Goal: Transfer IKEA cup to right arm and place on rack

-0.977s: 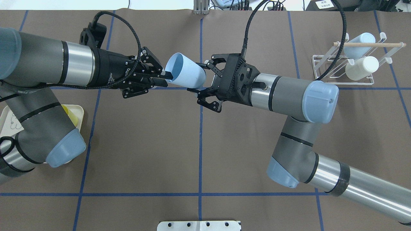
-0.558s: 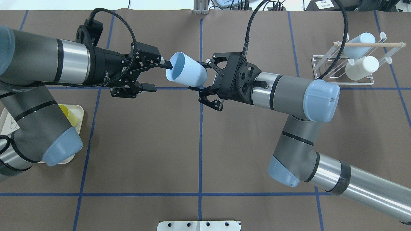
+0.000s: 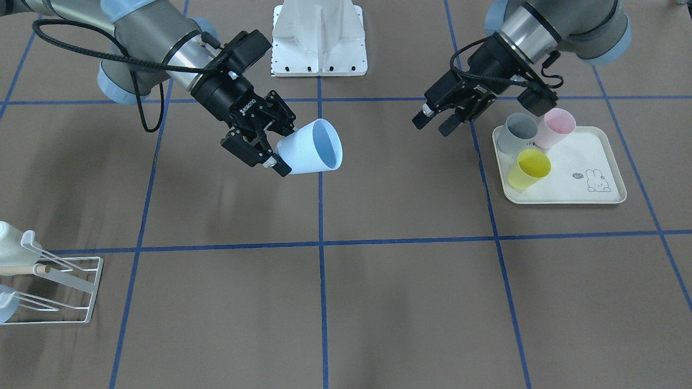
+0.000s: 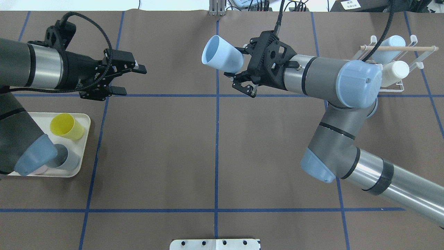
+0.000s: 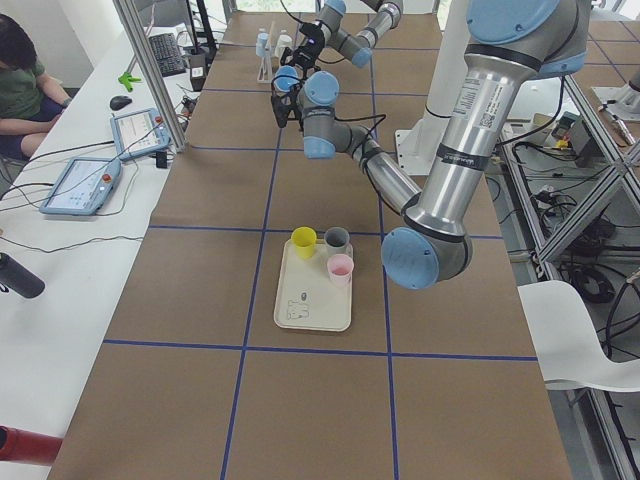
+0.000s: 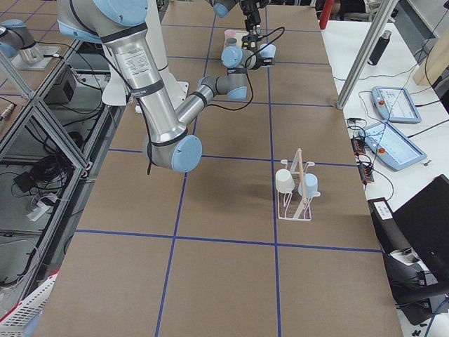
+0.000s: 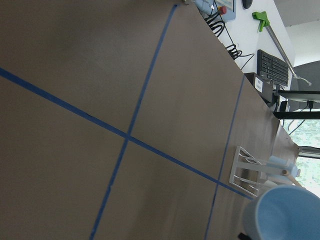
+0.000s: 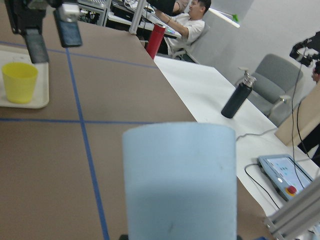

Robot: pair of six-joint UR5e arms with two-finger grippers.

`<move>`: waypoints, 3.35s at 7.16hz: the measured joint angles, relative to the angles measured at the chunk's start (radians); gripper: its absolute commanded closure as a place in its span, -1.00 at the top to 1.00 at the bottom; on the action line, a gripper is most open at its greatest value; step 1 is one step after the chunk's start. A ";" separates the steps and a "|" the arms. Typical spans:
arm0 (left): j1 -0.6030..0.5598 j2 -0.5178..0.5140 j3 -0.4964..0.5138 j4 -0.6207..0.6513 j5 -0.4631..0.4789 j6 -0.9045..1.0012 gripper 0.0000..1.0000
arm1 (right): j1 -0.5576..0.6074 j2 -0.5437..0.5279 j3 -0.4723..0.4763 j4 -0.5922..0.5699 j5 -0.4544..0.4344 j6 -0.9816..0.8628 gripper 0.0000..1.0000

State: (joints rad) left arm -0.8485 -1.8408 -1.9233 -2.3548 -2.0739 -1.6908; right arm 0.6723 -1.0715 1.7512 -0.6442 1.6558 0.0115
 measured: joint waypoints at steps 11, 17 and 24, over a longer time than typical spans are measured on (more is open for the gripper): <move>-0.364 0.427 -0.006 0.053 -0.239 0.802 1.00 | 0.470 -0.586 0.303 -0.502 -0.004 -1.090 -0.15; -0.361 0.423 -0.006 0.052 -0.239 0.795 1.00 | 0.469 -0.640 0.183 -0.506 -0.289 -1.561 -0.12; -0.360 0.417 -0.002 0.052 -0.238 0.792 1.00 | 0.302 -0.542 0.059 -0.503 -0.536 -1.552 -0.10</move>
State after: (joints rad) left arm -1.2088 -1.4235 -1.9255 -2.3025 -2.3122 -0.8984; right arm 0.9746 -1.6134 1.8106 -1.1476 1.1194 -1.5404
